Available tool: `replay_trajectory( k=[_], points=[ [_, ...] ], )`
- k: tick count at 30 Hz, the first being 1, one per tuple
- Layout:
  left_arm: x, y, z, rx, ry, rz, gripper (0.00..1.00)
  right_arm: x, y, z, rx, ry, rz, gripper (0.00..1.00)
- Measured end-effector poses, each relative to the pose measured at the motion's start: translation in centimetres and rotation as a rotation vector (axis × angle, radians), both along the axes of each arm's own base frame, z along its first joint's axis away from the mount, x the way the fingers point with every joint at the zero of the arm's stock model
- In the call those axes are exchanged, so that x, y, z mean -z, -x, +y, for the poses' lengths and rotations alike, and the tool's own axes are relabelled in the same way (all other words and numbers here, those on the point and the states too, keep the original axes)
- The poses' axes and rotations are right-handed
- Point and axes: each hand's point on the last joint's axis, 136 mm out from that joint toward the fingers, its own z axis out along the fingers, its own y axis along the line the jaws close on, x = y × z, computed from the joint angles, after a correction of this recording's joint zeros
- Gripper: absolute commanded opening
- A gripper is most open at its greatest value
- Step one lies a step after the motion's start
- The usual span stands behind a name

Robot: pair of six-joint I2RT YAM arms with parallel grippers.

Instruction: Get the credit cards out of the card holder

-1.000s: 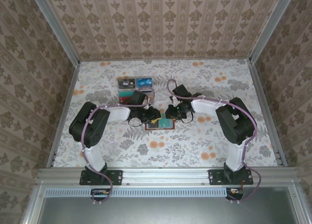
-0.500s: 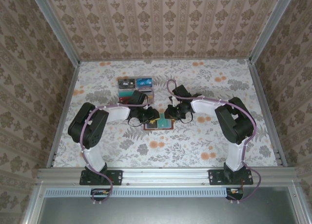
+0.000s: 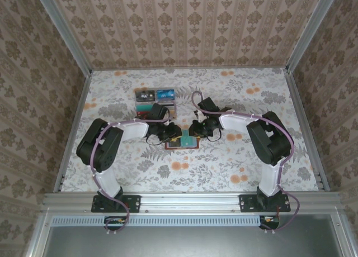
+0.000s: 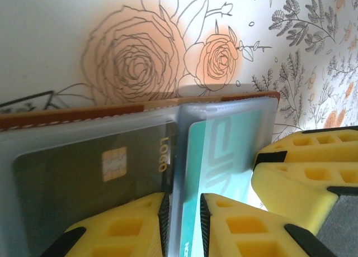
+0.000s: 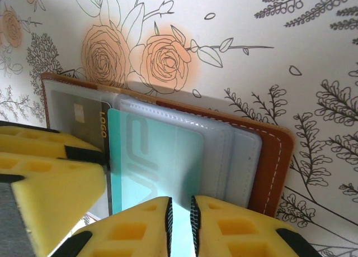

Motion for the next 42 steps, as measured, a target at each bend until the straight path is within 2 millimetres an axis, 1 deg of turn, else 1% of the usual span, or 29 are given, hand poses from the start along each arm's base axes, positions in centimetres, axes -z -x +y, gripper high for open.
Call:
replay_trajectory(
  k=[6, 12, 17, 21, 24, 29, 31, 35, 42],
  points=[
    [0.3, 0.0, -0.5, 0.012, 0.023, 0.011, 0.24, 0.0, 0.0, 0.0, -0.001, -0.002, 0.001, 0.22],
    [0.1, -0.1, -0.8, 0.015, 0.045, 0.006, 0.20, 0.0, 0.0, 0.0, -0.001, -0.001, 0.001, 0.22],
    [-0.3, -0.1, -1.0, 0.014, 0.132, 0.005, 0.18, 0.1, 0.1, -0.1, 0.001, 0.004, 0.004, 0.22],
    [-0.5, 0.0, -1.1, 0.015, 0.178, 0.009, 0.13, 0.1, 0.0, -0.3, 0.005, 0.013, 0.002, 0.22],
    [-0.9, -0.2, -1.2, 0.011, 0.212, 0.005, 0.11, 0.2, -0.1, -0.4, 0.009, 0.020, -0.001, 0.22],
    [-1.4, -0.4, -1.2, 0.009, 0.258, -0.001, 0.03, 0.3, -0.2, -0.5, 0.014, 0.030, -0.006, 0.22],
    [-1.4, -0.3, -1.1, 0.009, 0.266, -0.001, 0.01, 0.3, -0.2, -0.6, 0.015, 0.035, -0.008, 0.22],
    [-1.6, -0.2, -0.8, 0.009, 0.260, -0.004, 0.01, 0.4, -0.3, -0.7, 0.018, 0.040, -0.011, 0.21],
    [-2.6, 0.5, 1.0, 0.011, 0.185, -0.024, 0.01, 0.4, -0.3, -0.7, 0.019, 0.043, -0.012, 0.21]
  ],
)
